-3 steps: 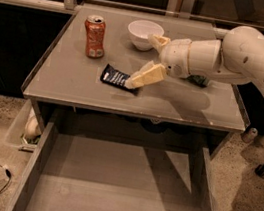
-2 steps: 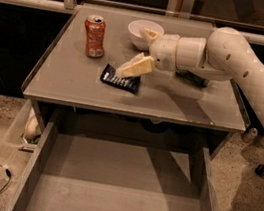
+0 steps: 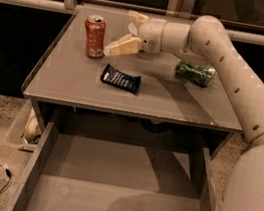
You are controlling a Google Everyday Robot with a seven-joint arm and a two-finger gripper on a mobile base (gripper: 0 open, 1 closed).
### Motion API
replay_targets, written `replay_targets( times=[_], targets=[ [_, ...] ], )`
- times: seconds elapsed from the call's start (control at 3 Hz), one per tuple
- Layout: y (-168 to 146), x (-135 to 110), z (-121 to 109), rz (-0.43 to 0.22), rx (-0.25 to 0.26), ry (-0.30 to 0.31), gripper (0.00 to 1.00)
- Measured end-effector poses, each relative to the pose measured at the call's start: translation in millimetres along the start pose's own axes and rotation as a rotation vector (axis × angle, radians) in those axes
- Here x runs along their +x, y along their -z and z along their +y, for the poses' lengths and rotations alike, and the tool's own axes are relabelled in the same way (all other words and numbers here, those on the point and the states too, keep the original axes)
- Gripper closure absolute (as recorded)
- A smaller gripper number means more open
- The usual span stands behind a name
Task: Place coke can into top drawer
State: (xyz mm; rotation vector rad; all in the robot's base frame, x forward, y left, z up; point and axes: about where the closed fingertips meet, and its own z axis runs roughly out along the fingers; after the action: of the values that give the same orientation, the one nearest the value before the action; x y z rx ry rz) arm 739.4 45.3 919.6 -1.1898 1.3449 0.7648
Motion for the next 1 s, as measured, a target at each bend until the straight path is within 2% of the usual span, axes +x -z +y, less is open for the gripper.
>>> replay_targets(
  times=[0.33,1.0],
  targets=[
    [-26.3,-6.1,-9.8,0.026,-0.023,0.006,0.00],
    [-76.9,12.1,-2.9,0.126,-0.137,-0.047,0.00]
  ],
)
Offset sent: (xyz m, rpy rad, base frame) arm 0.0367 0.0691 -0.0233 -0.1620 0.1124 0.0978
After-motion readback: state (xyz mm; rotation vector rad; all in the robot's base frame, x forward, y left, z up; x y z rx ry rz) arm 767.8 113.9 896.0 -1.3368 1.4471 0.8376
